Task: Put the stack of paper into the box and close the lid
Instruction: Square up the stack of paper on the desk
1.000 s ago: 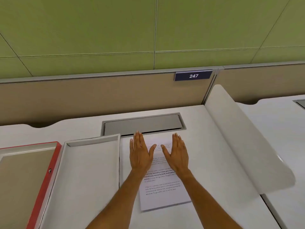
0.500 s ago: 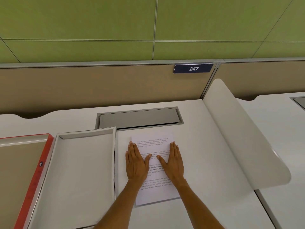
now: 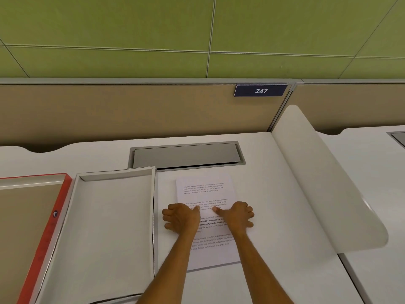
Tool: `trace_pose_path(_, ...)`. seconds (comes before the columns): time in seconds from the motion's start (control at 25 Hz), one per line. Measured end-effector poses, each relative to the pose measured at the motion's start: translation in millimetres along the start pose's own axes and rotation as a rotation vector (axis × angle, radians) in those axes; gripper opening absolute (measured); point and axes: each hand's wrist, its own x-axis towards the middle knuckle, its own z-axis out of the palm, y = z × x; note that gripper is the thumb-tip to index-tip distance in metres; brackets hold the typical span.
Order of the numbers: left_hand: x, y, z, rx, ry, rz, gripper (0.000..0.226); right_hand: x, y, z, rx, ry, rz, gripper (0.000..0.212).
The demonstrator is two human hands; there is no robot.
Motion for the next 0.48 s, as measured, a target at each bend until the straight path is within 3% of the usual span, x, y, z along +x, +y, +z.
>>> trace_pose_path(0.16,-4.9,7.4,2.1,-0.056,-0.083,-0.095,0.087,6.6,-3.5,-8.1,-0.022,-0.067,0.017,0.096)
trace_pose_path(0.36,4.6,8.5,-8.2,-0.052,-0.15,-0.096,0.096,14.2,-5.4,-13.0,0.002,-0.135,-0.006,0.088)
trace_pose_path(0.48,7.2,4.6,-11.2,-0.033,-0.191,-0.052,0.086,10.0,-9.0,-12.7,0.002,-0.121,-0.024,0.089)
